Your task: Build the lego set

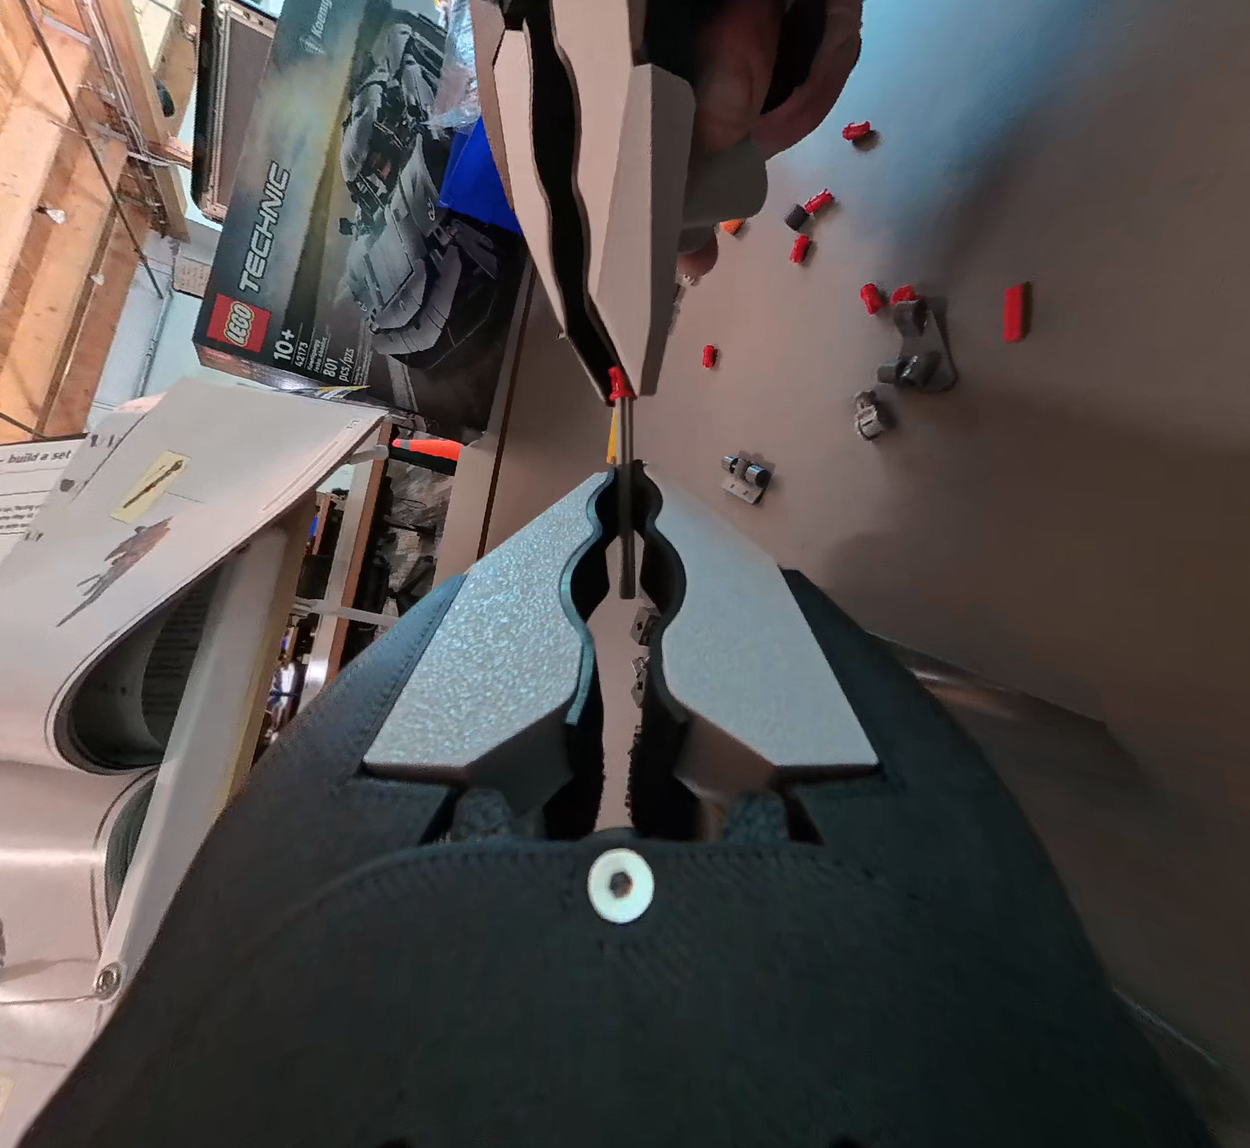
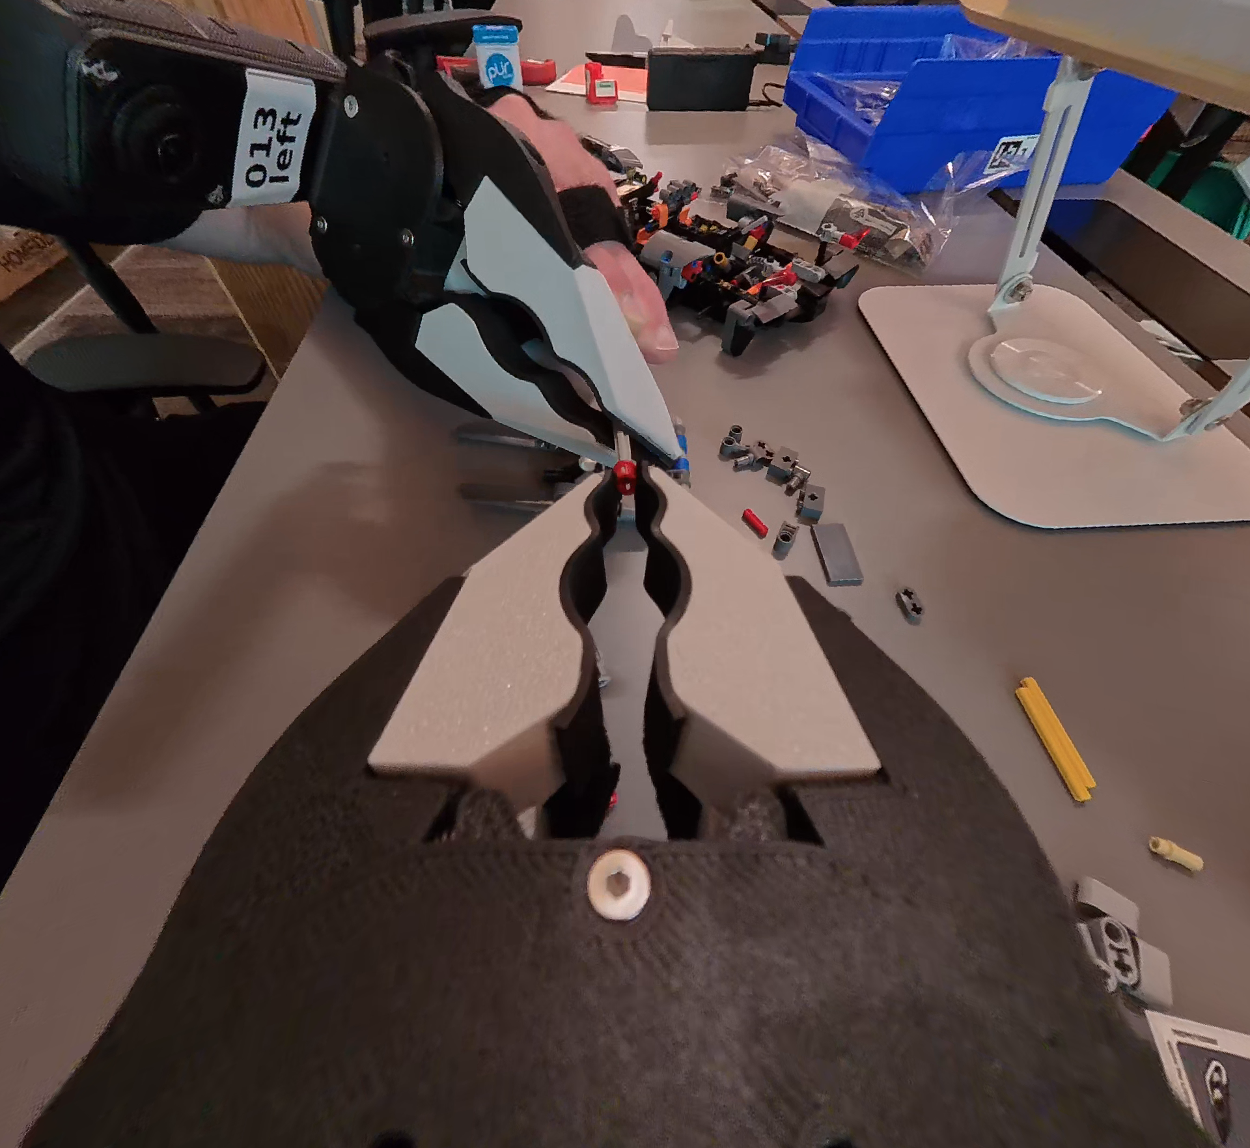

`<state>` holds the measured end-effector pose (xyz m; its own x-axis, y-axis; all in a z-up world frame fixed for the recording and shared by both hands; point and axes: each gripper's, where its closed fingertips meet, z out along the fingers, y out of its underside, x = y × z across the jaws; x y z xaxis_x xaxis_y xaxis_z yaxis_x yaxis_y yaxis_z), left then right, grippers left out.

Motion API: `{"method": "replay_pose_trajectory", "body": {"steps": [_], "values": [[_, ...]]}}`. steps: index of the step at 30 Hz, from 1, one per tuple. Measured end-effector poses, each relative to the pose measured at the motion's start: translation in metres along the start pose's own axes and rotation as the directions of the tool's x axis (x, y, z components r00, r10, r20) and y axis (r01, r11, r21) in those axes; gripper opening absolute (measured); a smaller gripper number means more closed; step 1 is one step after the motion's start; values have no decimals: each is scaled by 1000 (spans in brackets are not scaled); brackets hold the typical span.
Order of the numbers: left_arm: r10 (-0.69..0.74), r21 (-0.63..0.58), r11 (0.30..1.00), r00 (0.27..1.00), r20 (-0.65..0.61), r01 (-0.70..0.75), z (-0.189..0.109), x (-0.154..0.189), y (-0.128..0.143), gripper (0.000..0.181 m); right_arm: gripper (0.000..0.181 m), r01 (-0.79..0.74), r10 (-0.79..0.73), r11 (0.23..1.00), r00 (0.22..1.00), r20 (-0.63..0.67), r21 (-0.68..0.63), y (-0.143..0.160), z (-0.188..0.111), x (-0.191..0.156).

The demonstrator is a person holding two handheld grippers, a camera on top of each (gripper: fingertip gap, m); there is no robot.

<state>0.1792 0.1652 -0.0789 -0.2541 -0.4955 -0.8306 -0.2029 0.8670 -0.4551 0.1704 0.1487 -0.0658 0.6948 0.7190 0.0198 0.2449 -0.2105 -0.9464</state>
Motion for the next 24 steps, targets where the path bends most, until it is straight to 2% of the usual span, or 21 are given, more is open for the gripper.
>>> {"method": "replay_pose_trajectory", "body": {"steps": [2, 4, 5, 7, 8, 9, 12, 15, 17, 20, 24], "values": [[14, -2, 1000, 1000, -3, -14, 1, 3, 1, 0, 2, -2, 2, 1000, 1000, 12, -10, 3, 2, -1], [-10, 52, 999, 999, -42, 13, 0, 11, -12, 0, 2, -12, 12, 1000, 999, 53, -6, 5, 8, -9], [43, 27, 999, 999, -20, -42, 1, 12, -9, 0, 2, -1, 2, 1000, 999, 53, -17, 6, 11, -11], [-37, 37, 999, 998, -52, 39, 2, 14, -7, 0, 2, -19, 20, 1000, 998, 53, -13, 8, 12, -9], [-29, 31, 999, 998, -50, 30, 3, 14, -5, 0, 2, -25, 26, 1000, 998, 55, -11, 9, 12, -8], [2, 21, 1000, 999, -33, -1, 4, 13, -4, 0, 2, -19, 20, 1000, 999, 47, -16, 9, 13, -7], [-50, 43, 998, 998, -31, 51, 5, 5, -7, 0, 2, -5, 5, 1000, 1000, 22, 10, 3, 9, -4], [-31, 65, 997, 999, 22, 29, 4, -2, -7, 0, 3, 0, -1, 999, 1000, 9, 37, -3, 4, -1], [-45, 57, 997, 998, 39, 43, 1, -9, -2, 11, 3, 13, -12, 999, 1000, -19, 50, -6, -3, 5], [-59, 50, 997, 996, 66, 55, -1, -20, 1, 15, 3, 49, -46, 997, 997, -59, 60, -9, -12, 11], [-5, 50, 999, 997, 74, 1, -1, -16, -2, 8, 3, 100, -98, 994, 992, -77, 31, -8, -10, 8]]}}
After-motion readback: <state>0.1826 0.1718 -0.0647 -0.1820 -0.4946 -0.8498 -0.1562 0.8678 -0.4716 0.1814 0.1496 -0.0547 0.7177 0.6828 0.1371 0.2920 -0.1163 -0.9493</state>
